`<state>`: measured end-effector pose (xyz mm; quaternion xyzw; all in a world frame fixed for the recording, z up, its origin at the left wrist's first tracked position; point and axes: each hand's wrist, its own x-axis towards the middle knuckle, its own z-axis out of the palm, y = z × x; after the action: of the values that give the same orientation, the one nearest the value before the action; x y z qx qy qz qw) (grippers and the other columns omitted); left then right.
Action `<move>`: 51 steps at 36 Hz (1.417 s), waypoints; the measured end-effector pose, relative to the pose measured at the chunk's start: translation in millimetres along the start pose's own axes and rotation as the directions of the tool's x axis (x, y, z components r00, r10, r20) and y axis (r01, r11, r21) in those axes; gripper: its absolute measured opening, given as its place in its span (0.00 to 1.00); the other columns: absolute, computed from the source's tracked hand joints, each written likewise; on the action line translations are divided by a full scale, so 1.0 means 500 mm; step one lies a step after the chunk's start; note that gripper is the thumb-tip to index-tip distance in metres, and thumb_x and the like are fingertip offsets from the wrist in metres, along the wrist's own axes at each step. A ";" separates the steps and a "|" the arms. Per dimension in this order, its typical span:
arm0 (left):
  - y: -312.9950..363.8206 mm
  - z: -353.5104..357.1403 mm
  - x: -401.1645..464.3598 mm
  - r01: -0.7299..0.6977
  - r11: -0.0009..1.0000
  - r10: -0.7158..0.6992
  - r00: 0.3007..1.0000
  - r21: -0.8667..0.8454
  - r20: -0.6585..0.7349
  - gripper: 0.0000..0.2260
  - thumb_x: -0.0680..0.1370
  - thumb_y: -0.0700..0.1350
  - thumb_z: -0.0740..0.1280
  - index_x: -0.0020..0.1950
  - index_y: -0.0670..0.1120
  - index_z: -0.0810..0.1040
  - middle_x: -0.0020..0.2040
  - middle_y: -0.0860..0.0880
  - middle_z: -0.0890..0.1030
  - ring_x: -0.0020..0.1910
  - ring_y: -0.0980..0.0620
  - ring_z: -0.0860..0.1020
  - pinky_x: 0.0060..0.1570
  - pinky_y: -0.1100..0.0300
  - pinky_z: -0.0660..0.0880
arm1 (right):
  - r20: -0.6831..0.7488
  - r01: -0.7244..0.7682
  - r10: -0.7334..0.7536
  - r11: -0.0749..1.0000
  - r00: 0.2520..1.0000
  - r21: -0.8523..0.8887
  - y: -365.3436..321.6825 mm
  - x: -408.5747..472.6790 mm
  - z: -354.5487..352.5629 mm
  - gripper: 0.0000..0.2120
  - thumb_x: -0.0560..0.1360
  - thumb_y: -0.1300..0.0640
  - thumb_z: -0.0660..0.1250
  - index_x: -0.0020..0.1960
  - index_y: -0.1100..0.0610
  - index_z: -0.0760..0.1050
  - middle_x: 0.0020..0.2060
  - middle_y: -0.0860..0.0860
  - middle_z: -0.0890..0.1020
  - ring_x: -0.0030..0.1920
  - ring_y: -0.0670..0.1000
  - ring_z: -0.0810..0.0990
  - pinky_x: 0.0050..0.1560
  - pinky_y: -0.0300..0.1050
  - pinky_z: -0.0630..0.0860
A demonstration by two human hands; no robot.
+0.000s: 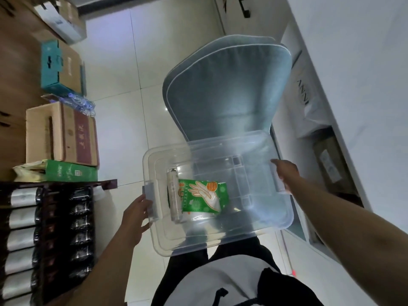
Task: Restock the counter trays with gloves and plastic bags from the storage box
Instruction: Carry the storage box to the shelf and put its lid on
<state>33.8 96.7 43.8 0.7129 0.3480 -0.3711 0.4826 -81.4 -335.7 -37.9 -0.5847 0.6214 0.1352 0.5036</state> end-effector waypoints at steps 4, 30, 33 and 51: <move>0.031 -0.016 0.008 -0.015 0.998 0.014 1.000 0.069 0.024 0.18 0.74 0.44 0.66 0.63 0.56 0.79 0.54 0.48 0.82 0.51 0.46 0.79 0.47 0.51 0.74 | 0.075 -0.117 0.107 0.981 0.991 0.154 0.038 -0.031 -0.026 0.19 0.68 0.43 0.73 0.51 0.55 0.78 0.37 0.54 0.75 0.37 0.53 0.72 0.44 0.46 0.73; 0.096 0.036 0.024 -0.373 0.645 -0.032 0.859 0.667 0.511 0.24 0.78 0.53 0.63 0.72 0.46 0.69 0.68 0.40 0.71 0.66 0.39 0.71 0.63 0.46 0.68 | -0.080 -0.107 0.379 0.447 0.922 0.888 0.561 -0.731 0.091 0.12 0.75 0.46 0.65 0.45 0.55 0.78 0.39 0.52 0.79 0.39 0.53 0.76 0.44 0.46 0.72; 0.061 0.083 -0.026 -0.419 0.510 -0.091 0.842 0.751 0.532 0.29 0.77 0.56 0.63 0.75 0.45 0.66 0.72 0.39 0.70 0.68 0.38 0.69 0.65 0.43 0.65 | -0.065 -0.124 0.433 0.394 0.899 0.911 0.641 -0.815 0.103 0.15 0.74 0.44 0.66 0.43 0.56 0.78 0.37 0.53 0.80 0.37 0.53 0.78 0.41 0.44 0.74; -0.442 0.254 -0.413 -0.671 -0.384 -0.316 0.741 0.634 0.592 0.13 0.75 0.55 0.66 0.54 0.48 0.75 0.55 0.43 0.75 0.53 0.43 0.74 0.50 0.51 0.71 | 0.141 0.156 0.656 -0.373 0.741 0.915 1.150 -1.266 0.481 0.16 0.71 0.46 0.68 0.48 0.59 0.79 0.39 0.55 0.81 0.40 0.57 0.79 0.45 0.50 0.77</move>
<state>-279.1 12.4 94.7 0.6747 -0.4226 -0.5789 -0.1764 -586.2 380.9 106.7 0.2280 0.6923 -0.4473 0.5183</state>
